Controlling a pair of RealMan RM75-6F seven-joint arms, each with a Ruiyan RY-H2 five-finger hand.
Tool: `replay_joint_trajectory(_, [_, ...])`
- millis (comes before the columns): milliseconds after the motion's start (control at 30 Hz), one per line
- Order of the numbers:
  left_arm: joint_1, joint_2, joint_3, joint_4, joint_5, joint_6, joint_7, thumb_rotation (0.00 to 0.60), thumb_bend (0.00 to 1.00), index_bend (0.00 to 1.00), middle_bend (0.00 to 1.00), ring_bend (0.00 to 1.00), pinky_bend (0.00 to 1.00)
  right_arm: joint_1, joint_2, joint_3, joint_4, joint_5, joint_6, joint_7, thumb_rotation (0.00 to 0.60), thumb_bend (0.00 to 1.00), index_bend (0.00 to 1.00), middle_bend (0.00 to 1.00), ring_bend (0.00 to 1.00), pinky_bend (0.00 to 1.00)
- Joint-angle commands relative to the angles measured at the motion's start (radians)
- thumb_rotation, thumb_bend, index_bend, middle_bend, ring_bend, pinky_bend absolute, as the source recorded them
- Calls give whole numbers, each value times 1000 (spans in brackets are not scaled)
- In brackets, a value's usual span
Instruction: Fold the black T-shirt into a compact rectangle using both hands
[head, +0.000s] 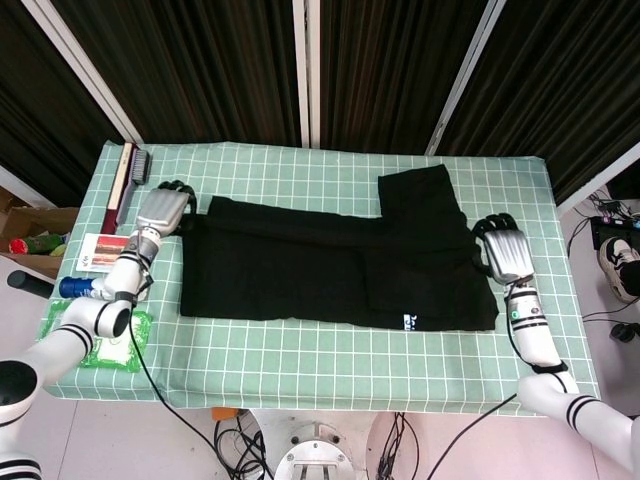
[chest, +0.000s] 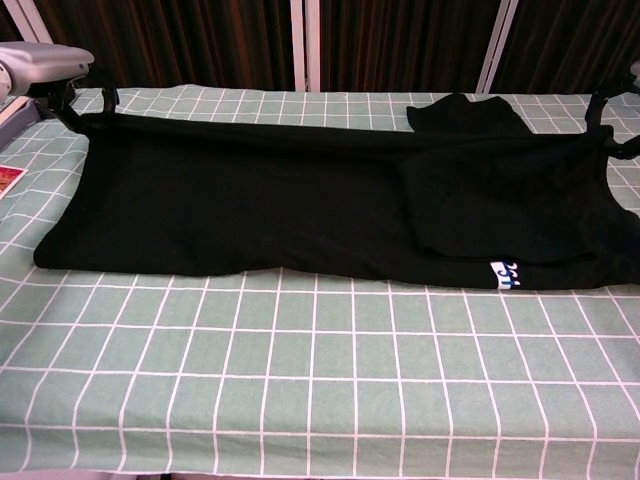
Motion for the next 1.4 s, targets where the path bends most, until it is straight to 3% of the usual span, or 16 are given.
replay_joint_trajectory(33, [-11, -55, -8, 82, -27, -18, 1, 600, 297, 227, 111, 67, 164, 41, -47, 5, 71, 17, -42, -37, 600, 555, 629, 326, 149, 155])
replay_joint_trajectory(67, [-7, -59, -16, 90, -35, -7, -4, 600, 277, 202, 96, 62, 164, 51, -58, 8, 87, 23, -52, -48, 600, 502, 571, 312, 138, 146])
replay_joint_trajectory(167, [25, -42, -38, 72, -44, 62, -40, 600, 244, 156, 68, 58, 164, 86, -82, 29, 119, 65, -104, -108, 600, 258, 229, 220, 72, 98])
replay_joint_trajectory(267, [83, 15, -47, -14, -29, 165, -88, 600, 243, 153, 67, 58, 164, 116, -92, 61, 130, 114, -134, -171, 600, 171, 16, 141, 25, 68])
replay_joint_trajectory(467, [225, 177, 12, -294, 53, 359, -93, 600, 238, 180, 96, 59, 166, 156, -24, 97, 64, 236, -253, -315, 600, 69, 0, 59, 0, 17])
replay_joint_trajectory(567, [298, 245, 72, -433, 111, 456, -29, 600, 238, 245, 114, 59, 172, 143, 56, 99, -63, 235, -236, -321, 600, 58, 0, 58, 0, 9])
replay_joint_trajectory(767, [406, 285, 181, -593, 194, 573, 85, 600, 238, 330, 136, 59, 178, 21, 287, 37, -404, 84, -100, -204, 600, 116, 31, 132, 0, 50])
replay_joint_trajectory(867, [441, 270, 223, -614, 219, 594, 126, 600, 234, 341, 137, 59, 177, -54, 390, -10, -530, 16, -15, -174, 600, 150, 84, 149, 0, 57])
replay_joint_trajectory(1033, [477, 209, 255, -586, 256, 622, 137, 600, 170, 335, 137, 59, 176, -164, 493, -75, -648, -44, 104, -133, 600, 153, 109, 155, 0, 58])
replay_joint_trajectory(1400, [496, 69, 235, -447, 315, 688, 109, 600, 134, 340, 150, 62, 177, -250, 511, -129, -662, -91, 206, -83, 600, 164, 120, 154, 0, 58])
